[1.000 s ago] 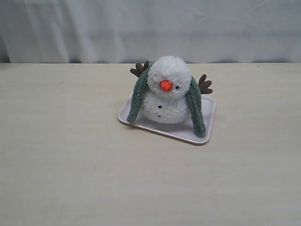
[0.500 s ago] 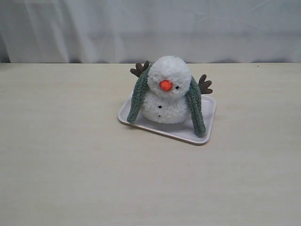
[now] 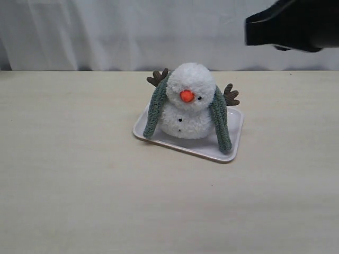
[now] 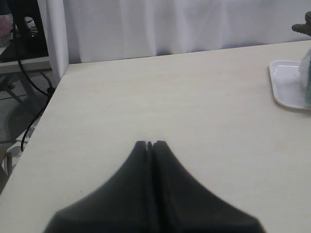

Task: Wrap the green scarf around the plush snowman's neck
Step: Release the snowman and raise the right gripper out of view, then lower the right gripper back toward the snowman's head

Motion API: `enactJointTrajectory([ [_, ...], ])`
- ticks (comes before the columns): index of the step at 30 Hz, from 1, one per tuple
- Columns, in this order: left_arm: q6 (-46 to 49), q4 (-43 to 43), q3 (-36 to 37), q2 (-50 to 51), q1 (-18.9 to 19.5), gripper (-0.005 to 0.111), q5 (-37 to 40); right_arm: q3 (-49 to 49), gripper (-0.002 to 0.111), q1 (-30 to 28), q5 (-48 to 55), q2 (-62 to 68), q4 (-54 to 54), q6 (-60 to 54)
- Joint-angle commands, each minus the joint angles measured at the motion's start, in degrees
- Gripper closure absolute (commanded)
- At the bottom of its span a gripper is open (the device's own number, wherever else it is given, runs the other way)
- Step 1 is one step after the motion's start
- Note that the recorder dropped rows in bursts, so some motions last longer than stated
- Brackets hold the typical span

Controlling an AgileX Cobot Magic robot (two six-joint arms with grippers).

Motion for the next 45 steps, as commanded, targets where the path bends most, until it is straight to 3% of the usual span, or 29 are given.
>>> enactJointTrajectory([
  [1,0.17,-0.01,0.11,-0.03,-0.45,0.107,-0.61,-12.23,0.104,-0.08,7.01,14.68,2.56,0.16],
  [8,0.17,-0.01,0.11,-0.03,-0.45,0.107,-0.72,-33.68,0.104,0.02,15.54,34.66,1.9,1.3],
  [12,0.17,-0.01,0.11,-0.03,-0.45,0.107,-0.72,-47.92,0.104,0.02,22.33,45.6,-5.51,8.29],
  [19,0.17,-0.01,0.11,-0.03,-0.45,0.107,-0.72,-63.79,0.104,0.02,35.27,59.25,-9.76,11.96],
  [27,0.17,-0.01,0.11,-0.03,-0.45,0.107,-0.72,-65.07,0.104,0.02,35.78,64.84,-8.75,10.84],
  [32,0.17,-0.01,0.11,-0.03,-0.45,0.107,-0.6,-65.07,0.104,0.02,37.88,67.57,0.6,1.97],
  [38,0.17,-0.01,0.11,-0.03,-0.45,0.107,-0.6,-65.07,0.104,0.02,36.09,68.03,-7.04,6.34],
  [45,0.17,-0.01,0.11,-0.03,-0.45,0.107,-0.6,-65.07,0.103,0.02,34.32,61.04,-4.13,3.59],
])
